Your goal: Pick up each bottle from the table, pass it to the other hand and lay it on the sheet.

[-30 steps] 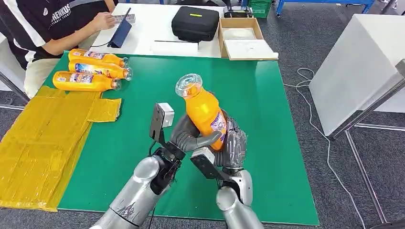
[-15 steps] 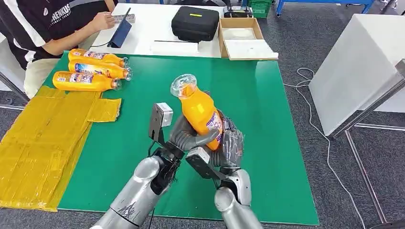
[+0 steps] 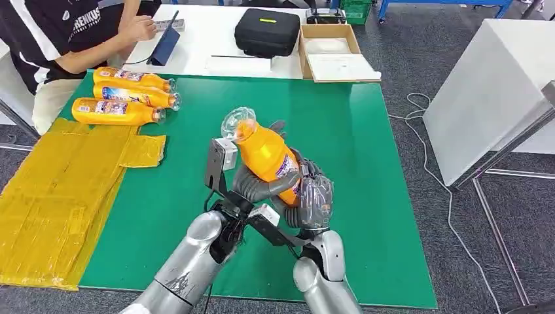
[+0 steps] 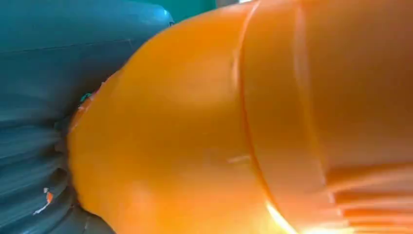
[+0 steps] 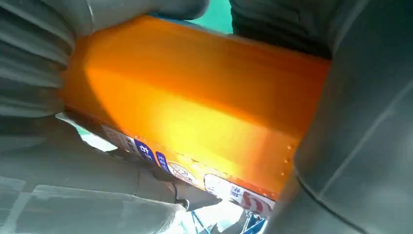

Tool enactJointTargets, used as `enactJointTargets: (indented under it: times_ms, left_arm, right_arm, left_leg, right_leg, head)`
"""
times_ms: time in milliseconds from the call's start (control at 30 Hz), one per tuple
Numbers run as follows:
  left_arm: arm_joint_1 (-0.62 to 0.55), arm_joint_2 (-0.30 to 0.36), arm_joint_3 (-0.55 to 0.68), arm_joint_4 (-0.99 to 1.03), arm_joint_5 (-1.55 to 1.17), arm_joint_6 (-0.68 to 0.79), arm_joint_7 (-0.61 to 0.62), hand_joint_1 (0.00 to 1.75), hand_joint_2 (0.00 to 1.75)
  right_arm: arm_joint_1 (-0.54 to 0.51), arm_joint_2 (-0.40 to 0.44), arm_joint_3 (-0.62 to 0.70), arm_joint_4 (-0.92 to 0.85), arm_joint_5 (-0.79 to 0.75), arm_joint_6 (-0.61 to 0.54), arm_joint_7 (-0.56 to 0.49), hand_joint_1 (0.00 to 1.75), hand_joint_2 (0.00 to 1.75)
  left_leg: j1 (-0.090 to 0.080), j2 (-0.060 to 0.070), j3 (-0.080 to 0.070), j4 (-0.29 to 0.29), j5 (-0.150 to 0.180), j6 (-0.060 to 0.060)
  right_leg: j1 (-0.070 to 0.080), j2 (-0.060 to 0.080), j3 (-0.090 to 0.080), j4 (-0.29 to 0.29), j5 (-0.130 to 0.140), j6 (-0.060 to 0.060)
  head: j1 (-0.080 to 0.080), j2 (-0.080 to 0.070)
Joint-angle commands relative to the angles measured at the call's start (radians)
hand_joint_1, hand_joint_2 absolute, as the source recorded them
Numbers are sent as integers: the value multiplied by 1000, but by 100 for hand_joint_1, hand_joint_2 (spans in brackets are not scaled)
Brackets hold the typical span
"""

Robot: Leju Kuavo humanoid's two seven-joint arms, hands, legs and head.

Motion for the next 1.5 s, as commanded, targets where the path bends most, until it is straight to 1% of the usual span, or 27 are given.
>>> enactJointTargets:
  times_ms: [33, 67, 100, 167, 200, 233, 267, 300, 333, 367, 533, 567, 600, 767, 867, 967, 1067, 1133, 1167, 1267, 1300, 1333, 1500]
  left_arm:
    - [-109, -52, -55, 105, 13, -3, -9, 0, 175]
    - [-109, -52, -55, 105, 13, -3, -9, 0, 175]
    - [-109, -52, -55, 105, 13, -3, -9, 0, 175]
    - [-98, -52, -54, 80, 52, -5, -42, 0, 175]
    - [-96, -52, -55, 75, 54, -2, -44, 16, 175]
    - [-96, -52, -55, 75, 54, -2, -44, 115, 175]
    - [-96, -52, -61, 72, 54, 0, -44, 166, 175]
    - [-96, -52, -64, 72, 55, 2, -45, 175, 175]
    - [-96, -52, -65, 74, 55, 3, -45, 175, 175]
    - [-99, -52, -68, 79, 58, 8, -46, 175, 175]
    - [-101, -52, -63, 84, 79, 19, -57, 175, 175]
    - [-101, -52, -63, 84, 79, 19, -57, 175, 175]
    - [-101, -52, -63, 84, 79, 19, -57, 175, 175]
    - [-94, -52, -57, 78, 79, 24, -57, 175, 175]
    - [-94, -52, -57, 78, 79, 24, -57, 175, 175]
    - [-94, -52, -57, 78, 79, 24, -57, 175, 175]
    - [-94, -52, -57, 78, 79, 24, -57, 175, 175]
    - [-94, -52, -57, 78, 79, 24, -57, 175, 175]
    - [-94, -52, -57, 78, 79, 24, -57, 175, 175]
    - [-94, -52, -57, 78, 79, 24, -57, 175, 175]
    - [-94, -52, -57, 78, 79, 24, -57, 175, 175]
    - [-94, -52, -57, 78, 79, 24, -57, 175, 175]
    - [-88, -52, -57, 72, 77, 30, -59, 175, 175]
  right_arm:
    - [14, 2, 123, 92, 17, -42, -9, 175, 175]
    - [14, 2, 123, 92, 17, -42, -9, 175, 175]
    - [14, 2, 123, 92, 17, -42, -9, 175, 175]
    - [10, 2, 126, 100, 12, -42, -6, 175, 175]
    - [11, 2, 126, 101, 11, -42, -5, 175, 175]
    - [11, 2, 126, 101, 11, -42, -5, 175, 175]
    - [10, 2, 124, 103, 12, -42, -3, 175, 175]
    - [11, 2, 123, 104, 9, -42, -3, 175, 175]
    - [11, 2, 123, 103, 8, -42, -3, 175, 175]
    - [13, 2, 119, 103, 8, -42, -6, 175, 175]
    - [23, 2, 103, 101, 13, -42, -22, 175, 175]
    - [23, 2, 103, 101, 13, -42, -22, 175, 175]
    - [23, 2, 103, 101, 13, -42, -22, 175, 175]
    - [27, 2, 99, 101, 6, -42, -27, 175, 175]
    - [27, 2, 99, 101, 6, -42, -27, 175, 175]
    - [27, 2, 99, 101, 6, -42, -27, 175, 175]
    - [27, 2, 99, 101, 6, -42, -27, 175, 175]
    - [27, 2, 99, 101, 6, -42, -27, 175, 175]
    - [27, 2, 99, 101, 6, -42, -27, 175, 175]
    - [27, 2, 99, 101, 6, -42, -27, 175, 175]
    - [27, 2, 99, 101, 6, -42, -27, 175, 175]
    - [27, 2, 99, 101, 6, -42, -27, 175, 175]
    - [30, 2, 88, 91, -20, -42, -41, 175, 175]
  left_leg:
    - [1, -3, 1, 1, -1, -2]
    - [1, -5, 4, 2, -3, -4]
    - [1, -4, 1, 1, -1, -2]
    - [1, -4, 2, 1, -2, -3]
    - [1, -4, 1, 1, -1, -3]
    - [1, -3, 1, 1, -1, -2]
    - [1, -4, 2, 1, -2, -3]
    - [1, -4, 4, 2, -3, -4]
    - [1, -3, 1, 1, -1, -2]
    - [1, -5, 2, 1, -2, -3]
    - [1, -4, 1, 1, -1, -2]
    - [1, -5, 5, 2, -3, -4]
    - [1, -5, 1, 1, -1, -2]
    - [1, -5, 3, 1, -2, -3]
    - [1, -3, 1, 0, -1, -2]
    - [1, -5, 3, 1, -2, -3]
    - [1, -3, 1, 1, -1, -2]
    - [1, -5, 4, 1, -2, -4]
    - [1, -3, 1, 0, -1, -2]
    - [1, -3, 1, 0, -1, -2]
    - [1, -5, 4, 1, -3, -4]
    - [1, -4, 2, 1, -1, -2]
    - [1, -4, 2, 1, -1, -3]
  right_leg:
    - [1, -3, 2, 0, -1, 0]
    - [1, -5, 6, 1, -4, -1]
    - [1, -4, 3, 0, -2, -1]
    - [1, -5, 4, 1, -3, -1]
    - [1, -4, 3, 0, -2, -1]
    - [1, -3, 2, 0, -1, 0]
    - [1, -4, 4, 1, -3, -1]
    - [1, -4, 5, 1, -4, -1]
    - [1, -3, 2, 0, -1, 0]
    - [1, -5, 4, 1, -3, -1]
    - [1, -4, 2, 0, -1, 0]
    - [1, -6, 6, 1, -4, -1]
    - [1, -5, 3, 0, -2, 0]
    - [1, -5, 5, 0, -3, -1]
    - [1, -3, 2, 0, -1, 0]
    - [1, -5, 5, 0, -3, -1]
    - [1, -3, 2, 0, -1, 0]
    - [1, -5, 6, 0, -3, -1]
    - [1, -3, 2, 0, -1, 0]
    - [1, -3, 2, 0, -1, 0]
    - [1, -5, 6, 1, -4, -1]
    - [1, -4, 3, 0, -2, 0]
    - [1, -5, 4, 0, -2, 0]
  head:
    - [0, 0]
    - [0, 0]
    - [0, 0]
    - [0, 0]
    - [0, 0]
    - [0, 0]
    - [0, 0]
    - [0, 0]
    - [0, 0]
    - [0, 0]
    - [0, 0]
    - [0, 0]
    - [0, 0]
    - [0, 0]
    - [0, 0]
    - [0, 0]
    - [0, 0]
    - [0, 0]
    - [0, 0]
    - [0, 0]
    - [0, 0]
    - [0, 0]
    - [0, 0]
